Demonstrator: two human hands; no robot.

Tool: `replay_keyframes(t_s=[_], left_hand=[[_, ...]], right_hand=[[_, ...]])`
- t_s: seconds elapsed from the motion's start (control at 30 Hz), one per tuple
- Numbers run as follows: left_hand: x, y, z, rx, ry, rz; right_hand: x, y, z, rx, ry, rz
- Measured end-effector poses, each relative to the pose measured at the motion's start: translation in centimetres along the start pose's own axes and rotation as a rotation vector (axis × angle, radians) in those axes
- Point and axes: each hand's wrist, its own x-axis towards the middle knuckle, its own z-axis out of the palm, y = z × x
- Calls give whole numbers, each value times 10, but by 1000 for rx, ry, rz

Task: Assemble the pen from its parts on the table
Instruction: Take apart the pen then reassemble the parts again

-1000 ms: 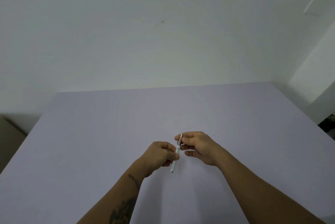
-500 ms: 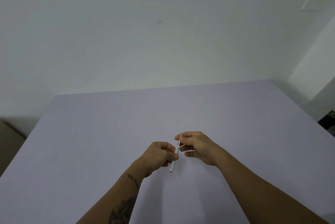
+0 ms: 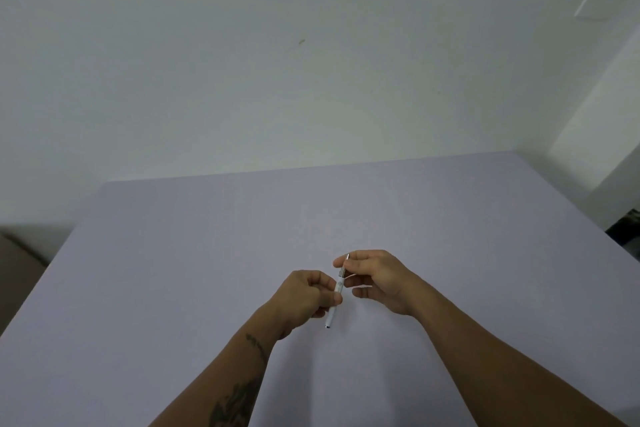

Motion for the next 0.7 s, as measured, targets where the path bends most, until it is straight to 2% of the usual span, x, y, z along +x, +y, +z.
replay_keyframes(t_s=[0.3, 0.5, 0.7], left_hand=[[-1, 0, 1, 27, -18, -2], [-2, 0, -1, 23, 8, 15], [-3, 2, 0, 32, 0, 31]], right_hand=[[4, 2, 4, -106, 55, -4], [-1, 1, 2, -68, 36, -31], [3, 3, 5, -104, 98, -30]])
